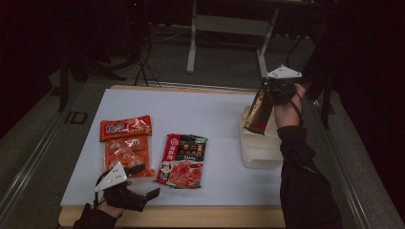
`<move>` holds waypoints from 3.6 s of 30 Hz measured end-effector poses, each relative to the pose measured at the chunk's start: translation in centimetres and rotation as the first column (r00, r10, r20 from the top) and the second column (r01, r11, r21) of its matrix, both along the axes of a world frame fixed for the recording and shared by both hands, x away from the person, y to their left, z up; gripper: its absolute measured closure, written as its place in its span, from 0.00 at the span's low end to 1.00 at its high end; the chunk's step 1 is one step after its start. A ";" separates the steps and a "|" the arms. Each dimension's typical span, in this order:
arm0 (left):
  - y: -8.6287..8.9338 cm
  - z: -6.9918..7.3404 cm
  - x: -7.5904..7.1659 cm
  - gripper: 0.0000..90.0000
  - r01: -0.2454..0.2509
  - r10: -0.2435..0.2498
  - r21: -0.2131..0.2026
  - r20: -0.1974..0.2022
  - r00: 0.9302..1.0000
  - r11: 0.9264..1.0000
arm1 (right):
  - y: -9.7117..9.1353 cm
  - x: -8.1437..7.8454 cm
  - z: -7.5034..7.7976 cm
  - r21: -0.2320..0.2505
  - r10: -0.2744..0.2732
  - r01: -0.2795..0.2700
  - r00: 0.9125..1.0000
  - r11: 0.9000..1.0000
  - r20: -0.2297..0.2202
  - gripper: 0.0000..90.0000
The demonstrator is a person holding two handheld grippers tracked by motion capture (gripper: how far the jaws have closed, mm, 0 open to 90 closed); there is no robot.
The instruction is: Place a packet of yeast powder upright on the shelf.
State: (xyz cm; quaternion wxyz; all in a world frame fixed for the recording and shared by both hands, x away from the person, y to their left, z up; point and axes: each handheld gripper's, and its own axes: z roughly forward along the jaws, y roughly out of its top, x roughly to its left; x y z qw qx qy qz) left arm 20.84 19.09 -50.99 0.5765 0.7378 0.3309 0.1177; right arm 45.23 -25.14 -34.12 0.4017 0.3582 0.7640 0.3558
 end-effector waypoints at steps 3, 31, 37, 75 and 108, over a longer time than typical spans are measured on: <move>0.0 0.0 0.0 0.00 0.000 0.000 0.001 -0.001 1.000 1.000 | -0.5 0.6 0.0 0.011 0.006 -0.007 1.000 1.000 0.011 1.00; 0.1 -0.2 0.0 0.00 -0.012 0.012 0.001 -0.016 1.000 1.000 | -2.8 4.8 -1.7 0.024 -0.048 0.046 0.993 0.999 0.110 1.00; 0.3 -0.2 -0.2 0.00 -0.023 0.023 0.001 -0.018 1.000 1.000 | -2.5 5.8 -2.1 -0.005 -0.039 0.040 0.990 0.999 0.133 1.00; 0.2 -0.2 -0.5 0.00 -0.022 0.022 0.007 -0.019 1.000 1.000 | -2.4 6.5 -6.0 -0.151 -0.002 0.021 0.992 0.988 0.124 0.99; -0.2 -0.1 -0.3 0.00 -0.009 0.009 0.010 -0.013 1.000 1.000 | -3.4 3.9 -6.2 -0.212 0.021 -0.004 0.997 0.977 0.075 0.99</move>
